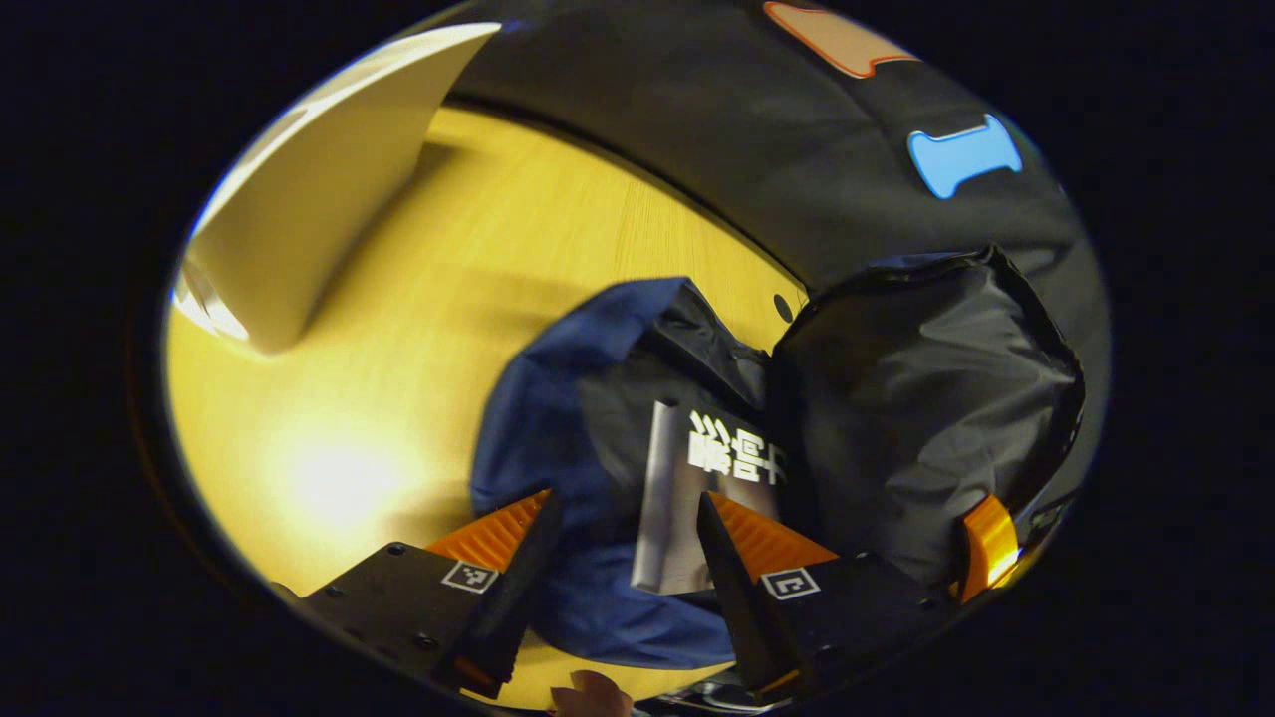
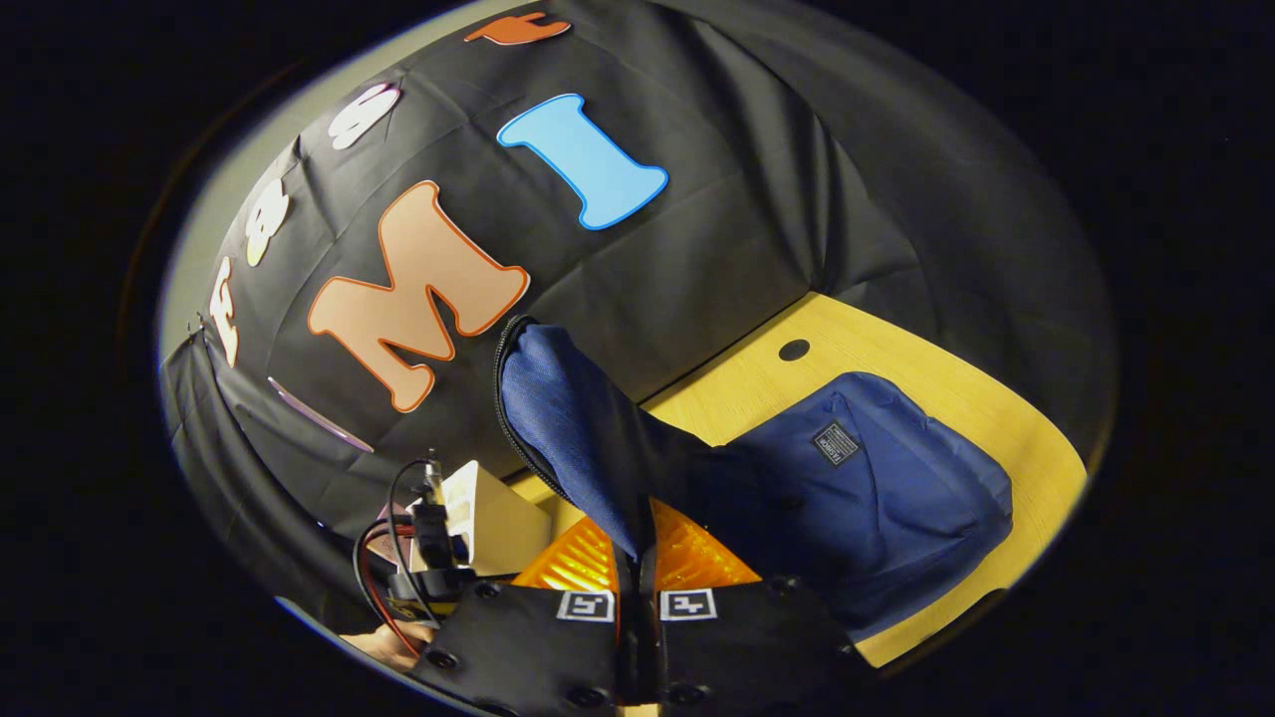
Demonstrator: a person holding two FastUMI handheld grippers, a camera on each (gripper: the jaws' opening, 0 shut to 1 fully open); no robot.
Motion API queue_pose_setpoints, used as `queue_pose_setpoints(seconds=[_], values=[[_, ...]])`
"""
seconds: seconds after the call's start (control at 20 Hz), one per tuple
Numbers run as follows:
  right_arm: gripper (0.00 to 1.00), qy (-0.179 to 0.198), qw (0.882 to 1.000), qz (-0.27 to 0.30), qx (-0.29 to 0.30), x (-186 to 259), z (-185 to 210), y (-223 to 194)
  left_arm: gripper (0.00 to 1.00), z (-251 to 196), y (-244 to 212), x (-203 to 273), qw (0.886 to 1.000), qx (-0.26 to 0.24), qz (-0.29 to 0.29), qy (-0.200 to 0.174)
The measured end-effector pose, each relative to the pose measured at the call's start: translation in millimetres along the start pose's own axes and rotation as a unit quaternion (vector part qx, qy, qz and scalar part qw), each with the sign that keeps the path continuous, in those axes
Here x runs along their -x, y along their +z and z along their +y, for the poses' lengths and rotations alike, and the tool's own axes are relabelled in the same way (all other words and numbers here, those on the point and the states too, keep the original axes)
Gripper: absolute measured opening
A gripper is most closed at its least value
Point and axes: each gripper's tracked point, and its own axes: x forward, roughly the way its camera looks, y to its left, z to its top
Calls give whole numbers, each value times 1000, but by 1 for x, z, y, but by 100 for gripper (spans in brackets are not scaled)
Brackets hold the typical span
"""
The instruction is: Open the schoolbag, grab two books from the bookshelf and put them into the schoolbag.
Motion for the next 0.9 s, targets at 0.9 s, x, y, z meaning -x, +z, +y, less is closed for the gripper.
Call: queue_pose_setpoints(seconds=[0.9], values=[[3,2,1000,4,-8,-3,-2,1,85,162,167,234,919,-231,-247,201]])
